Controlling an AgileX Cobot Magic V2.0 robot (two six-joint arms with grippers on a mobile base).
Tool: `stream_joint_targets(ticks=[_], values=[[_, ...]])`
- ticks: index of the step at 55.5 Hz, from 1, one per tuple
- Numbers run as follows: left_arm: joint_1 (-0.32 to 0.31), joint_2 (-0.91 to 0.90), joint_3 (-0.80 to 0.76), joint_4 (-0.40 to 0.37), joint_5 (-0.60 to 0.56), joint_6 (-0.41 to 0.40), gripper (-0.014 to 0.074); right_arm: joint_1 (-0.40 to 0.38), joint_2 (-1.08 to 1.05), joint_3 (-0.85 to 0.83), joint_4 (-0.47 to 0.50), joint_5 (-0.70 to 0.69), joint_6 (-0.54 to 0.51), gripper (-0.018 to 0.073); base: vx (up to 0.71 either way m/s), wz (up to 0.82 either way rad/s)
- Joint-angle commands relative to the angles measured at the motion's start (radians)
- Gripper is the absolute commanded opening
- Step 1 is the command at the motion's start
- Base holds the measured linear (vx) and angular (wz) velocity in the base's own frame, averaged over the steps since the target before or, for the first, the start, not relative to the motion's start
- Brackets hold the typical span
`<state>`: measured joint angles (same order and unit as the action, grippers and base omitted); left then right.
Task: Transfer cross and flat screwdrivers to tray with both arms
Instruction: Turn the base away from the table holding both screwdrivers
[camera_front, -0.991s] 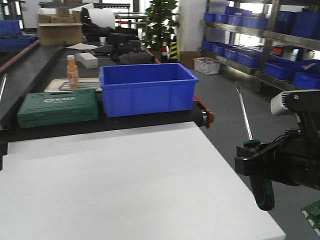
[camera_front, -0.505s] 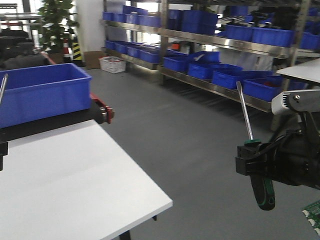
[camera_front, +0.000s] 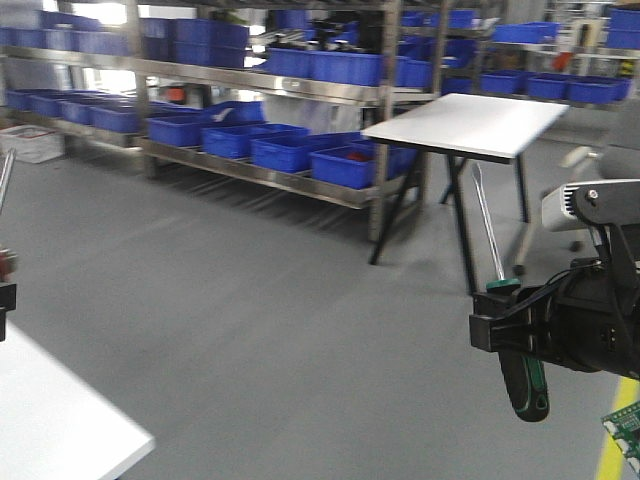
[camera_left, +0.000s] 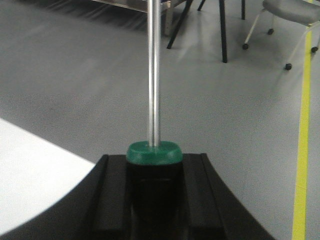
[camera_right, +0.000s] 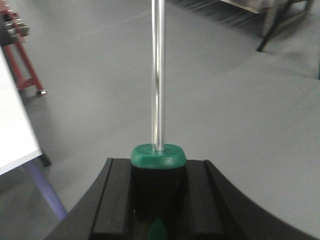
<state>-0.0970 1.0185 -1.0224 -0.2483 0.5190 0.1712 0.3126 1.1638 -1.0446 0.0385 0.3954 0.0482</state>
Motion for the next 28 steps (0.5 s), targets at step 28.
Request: stream_joint_targets(ticks=[28], values=[[-0.005,-0.018,-0.031,-0.021,-0.085,-0.001,-0.0003,-0.006,-0.025,-0.030,-0.005,-0.088,-0.006,-0.0008,0.27,-0.56]])
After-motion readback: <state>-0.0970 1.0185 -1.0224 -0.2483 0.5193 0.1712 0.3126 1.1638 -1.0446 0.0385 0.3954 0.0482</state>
